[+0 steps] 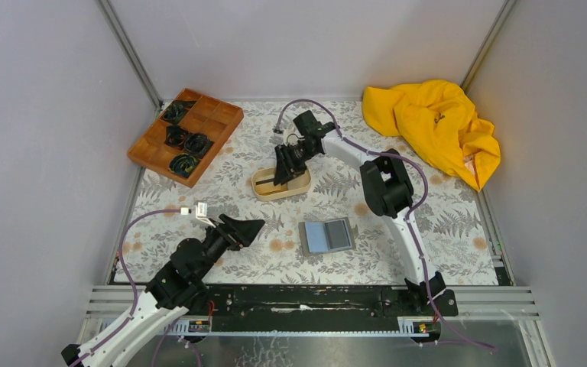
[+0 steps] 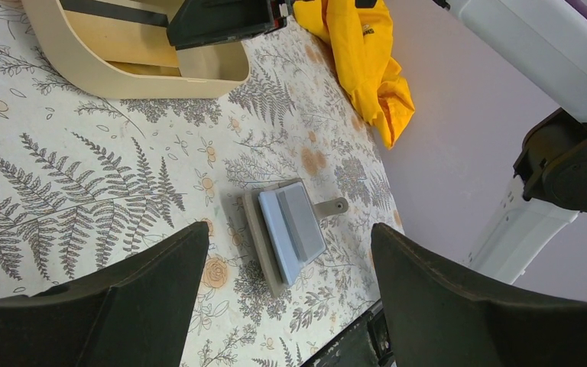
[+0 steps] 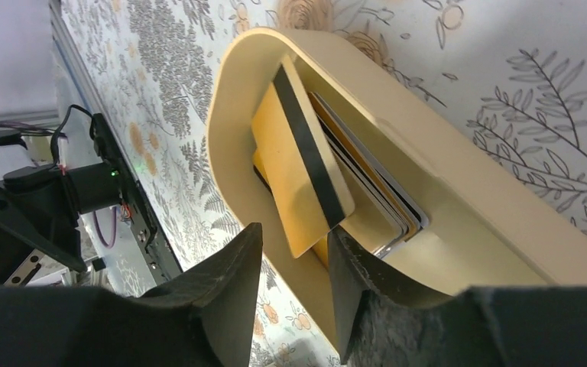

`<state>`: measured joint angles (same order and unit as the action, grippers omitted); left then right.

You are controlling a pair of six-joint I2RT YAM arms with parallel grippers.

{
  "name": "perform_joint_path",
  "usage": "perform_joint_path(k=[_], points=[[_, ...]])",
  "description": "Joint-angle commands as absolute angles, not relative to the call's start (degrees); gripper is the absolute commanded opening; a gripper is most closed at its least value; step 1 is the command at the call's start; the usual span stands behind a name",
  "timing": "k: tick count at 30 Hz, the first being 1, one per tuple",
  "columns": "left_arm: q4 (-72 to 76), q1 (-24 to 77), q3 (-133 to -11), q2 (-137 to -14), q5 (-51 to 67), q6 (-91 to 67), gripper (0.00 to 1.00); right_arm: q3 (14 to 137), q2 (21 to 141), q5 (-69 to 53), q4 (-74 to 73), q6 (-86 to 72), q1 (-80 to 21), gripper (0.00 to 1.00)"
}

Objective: Take the credit cards out of the card holder

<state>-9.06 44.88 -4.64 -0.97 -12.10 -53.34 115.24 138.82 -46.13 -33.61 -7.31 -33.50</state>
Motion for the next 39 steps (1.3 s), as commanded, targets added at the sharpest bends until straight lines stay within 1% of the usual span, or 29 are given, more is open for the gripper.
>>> perform_joint_path(k=[1, 7, 11, 15, 17, 18, 20, 21, 22, 23, 25, 26, 27, 28, 29, 30, 31, 35, 36, 37, 38, 39], points=[[-9.14, 44.39, -4.84, 0.11, -13.23, -52.43, 0.85, 113.52, 133.26, -42.73, -32.32, -7.95, -33.85, 0.45], [-9.38, 44.43, -4.87, 0.26, -13.14, -52.60, 0.85, 110.98, 129.95, -38.42, -32.96, -7.69, -33.92, 0.45], [-9.28, 44.38, -4.79, 0.12, -13.25, -52.71, 0.85, 106.06, 125.27, -35.33, -31.51, -7.58, -33.85, 0.44], [-8.18, 44.39, -4.45, -0.14, -12.59, -53.07, 0.85, 101.51, 119.97, -30.53, -29.93, -7.88, -33.84, 0.35], [-7.24, 44.40, -4.70, -0.95, -11.79, -52.85, 0.85, 96.16, 115.09, -28.49, -26.59, -8.62, -33.84, 0.33], [-6.32, 44.39, -4.81, -1.79, -11.45, -52.27, 0.85, 92.65, 112.03, -27.08, -24.58, -9.15, -33.84, 0.33], [-5.11, 44.46, -5.57, -4.95, -10.82, -51.55, 0.85, 84.43, 104.79, -24.31, -19.59, -11.04, -33.88, 0.47], [-4.29, 44.47, -5.96, -7.16, -10.13, -51.32, 0.85, 79.61, 100.45, -22.69, -16.42, -12.22, -33.84, 0.52], [-2.50, 44.47, -5.99, -9.27, -9.03, -51.18, 0.84, 74.55, 96.54, -21.15, -12.93, -13.49, -33.84, 0.53], [-0.01, 44.68, -5.68, -11.41, -7.69, -51.28, 0.78, 69.30, 91.05, -19.23, -9.98, -14.66, -33.84, 0.53], [5.91, 45.36, -4.56, -15.91, -5.56, -52.22, 0.54, 60.20, 82.65, -15.55, -5.51, -16.89, -33.84, 0.51], [8.88, 46.13, -4.04, -18.13, -5.12, -52.58, 0.46, 56.47, 78.91, -14.25, -4.47, -17.59, -33.88, 0.49], [11.93, 47.11, -3.71, -20.36, -4.88, -52.87, 0.35, 53.21, 75.96, -13.46, -4.13, -18.24, -33.84, 0.46], [14.41, 48.21, -3.54, -22.56, -5.10, -53.06, 0.25, 49.97, 73.22, -12.89, -4.04, -18.92, -33.86, 0.39], [17.48, 49.62, -3.52, -24.87, -5.36, -53.04, 0.11, 47.34, 71.13, -12.70, -3.83, -19.68, -33.79, 0.24], [20.20, 51.02, -3.76, -27.44, -5.78, -53.00, 0.01, 44.58, 69.28, -12.66, -3.84, -20.54, -33.75, 0.06], [22.59, 53.37, -4.22, -29.81, -6.20, -52.81, 0.00, 42.12, 68.36, -12.90, -3.86, -21.47, -33.75, 0.01], [29.66, 62.66, -8.51, -43.23, -10.23, -50.80, 0.00, 31.73, 65.29, -12.12, -1.19, -25.11, -33.82, 0.00], [30.59, 65.16, -9.72, -46.85, -12.14, -50.25, 0.00, 29.26, 64.10, -11.62, 0.03, -26.07, -33.76, 0.06], [32.05, 67.27, -11.48, -50.25, -14.17, -49.88, 0.00, 27.51, 62.86, -11.27, 1.11, -27.18, -33.75, 0.15], [33.49, 68.60, -12.59, -53.91, -14.62, -49.99, 0.00, 25.66, 61.64, -11.15, 1.90, -28.18, -33.76, 0.21], [35.45, 69.27, -13.21, -56.89, -14.19, -50.41, 0.00, 24.18, 60.43, -11.21, 2.43, -29.34, -33.80, 0.25]])
